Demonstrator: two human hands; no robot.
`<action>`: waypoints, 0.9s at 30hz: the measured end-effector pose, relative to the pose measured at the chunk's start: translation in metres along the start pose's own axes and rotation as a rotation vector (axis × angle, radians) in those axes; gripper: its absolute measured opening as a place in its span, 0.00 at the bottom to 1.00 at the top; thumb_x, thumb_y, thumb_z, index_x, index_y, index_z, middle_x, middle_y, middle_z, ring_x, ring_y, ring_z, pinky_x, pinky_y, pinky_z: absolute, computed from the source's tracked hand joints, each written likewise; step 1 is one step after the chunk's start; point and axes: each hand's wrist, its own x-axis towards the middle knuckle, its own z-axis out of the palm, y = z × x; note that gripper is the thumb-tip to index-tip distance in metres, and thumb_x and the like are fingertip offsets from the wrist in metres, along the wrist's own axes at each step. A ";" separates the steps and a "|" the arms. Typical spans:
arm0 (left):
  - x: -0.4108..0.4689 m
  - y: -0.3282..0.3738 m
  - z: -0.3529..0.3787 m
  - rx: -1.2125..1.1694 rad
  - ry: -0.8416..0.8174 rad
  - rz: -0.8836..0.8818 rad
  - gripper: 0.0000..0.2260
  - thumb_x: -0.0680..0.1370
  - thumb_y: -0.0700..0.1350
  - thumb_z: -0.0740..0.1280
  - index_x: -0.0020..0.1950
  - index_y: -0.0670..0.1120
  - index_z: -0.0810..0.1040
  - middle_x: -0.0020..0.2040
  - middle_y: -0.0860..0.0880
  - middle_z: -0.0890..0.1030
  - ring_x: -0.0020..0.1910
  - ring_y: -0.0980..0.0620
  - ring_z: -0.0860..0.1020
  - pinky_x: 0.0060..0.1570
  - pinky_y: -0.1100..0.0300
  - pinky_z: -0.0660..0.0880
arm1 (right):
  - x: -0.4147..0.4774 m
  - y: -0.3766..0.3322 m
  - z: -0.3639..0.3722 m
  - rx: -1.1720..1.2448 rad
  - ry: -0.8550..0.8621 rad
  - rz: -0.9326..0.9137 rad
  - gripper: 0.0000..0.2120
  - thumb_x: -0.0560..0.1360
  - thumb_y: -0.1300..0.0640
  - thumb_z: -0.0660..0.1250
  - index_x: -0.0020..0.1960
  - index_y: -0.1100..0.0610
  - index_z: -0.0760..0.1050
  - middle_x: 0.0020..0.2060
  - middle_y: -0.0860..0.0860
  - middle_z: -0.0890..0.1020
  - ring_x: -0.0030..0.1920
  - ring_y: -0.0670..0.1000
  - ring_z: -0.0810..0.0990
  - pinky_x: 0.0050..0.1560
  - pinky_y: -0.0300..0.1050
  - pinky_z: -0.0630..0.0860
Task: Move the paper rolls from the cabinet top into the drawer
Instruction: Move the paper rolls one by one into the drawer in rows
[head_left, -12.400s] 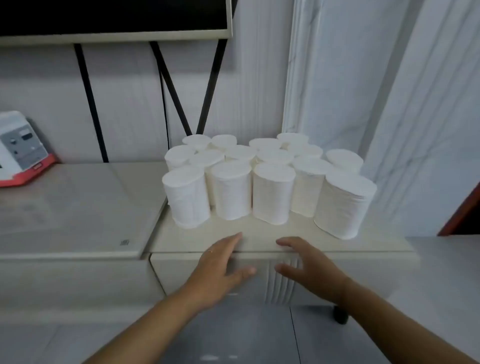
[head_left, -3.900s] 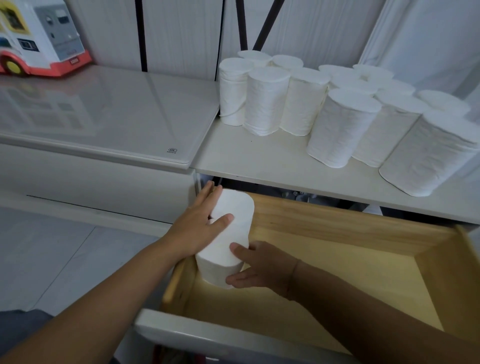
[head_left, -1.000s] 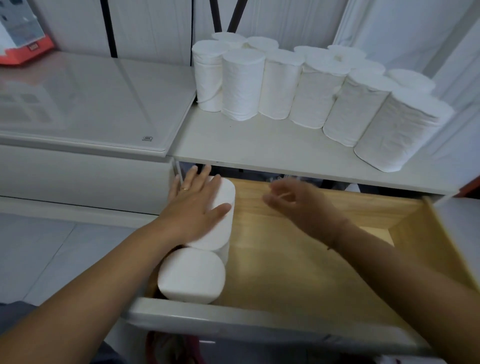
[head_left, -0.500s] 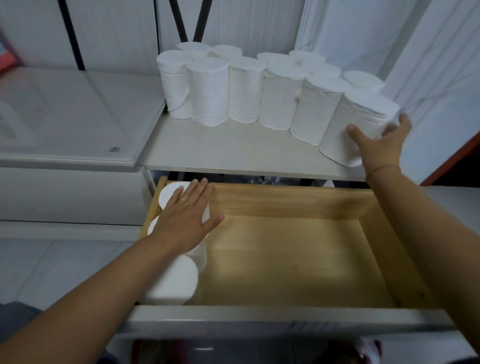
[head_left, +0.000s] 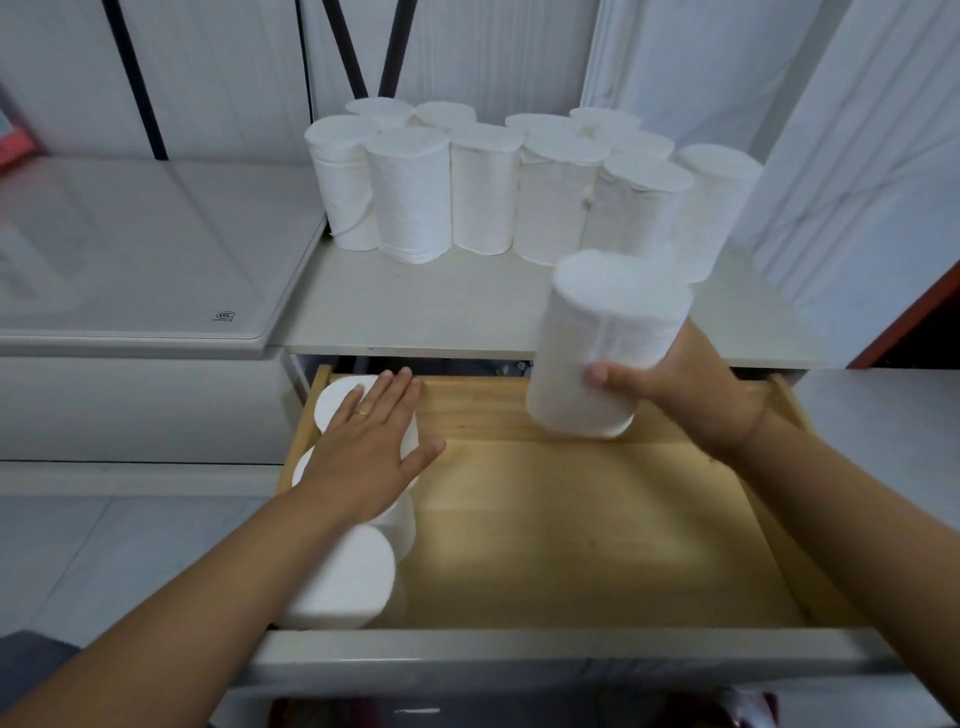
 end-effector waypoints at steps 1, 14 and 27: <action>0.000 0.000 -0.001 -0.007 0.004 -0.002 0.40 0.69 0.70 0.35 0.77 0.51 0.42 0.76 0.57 0.39 0.71 0.62 0.33 0.69 0.62 0.32 | -0.008 -0.001 0.010 -0.035 -0.127 -0.009 0.43 0.57 0.47 0.80 0.68 0.53 0.68 0.61 0.46 0.79 0.62 0.47 0.77 0.61 0.47 0.76; -0.001 0.000 -0.003 -0.061 -0.004 -0.027 0.38 0.71 0.68 0.34 0.77 0.49 0.44 0.78 0.54 0.43 0.74 0.59 0.37 0.71 0.59 0.35 | -0.025 0.078 0.075 -0.128 -0.326 0.297 0.37 0.65 0.63 0.77 0.66 0.43 0.63 0.59 0.43 0.74 0.62 0.49 0.73 0.58 0.44 0.78; -0.002 0.003 -0.004 -0.035 -0.004 -0.006 0.39 0.71 0.71 0.32 0.77 0.51 0.42 0.77 0.54 0.42 0.74 0.59 0.36 0.70 0.61 0.34 | 0.014 0.048 0.130 0.435 -0.160 0.919 0.26 0.76 0.49 0.65 0.70 0.56 0.63 0.64 0.56 0.69 0.64 0.62 0.71 0.51 0.50 0.80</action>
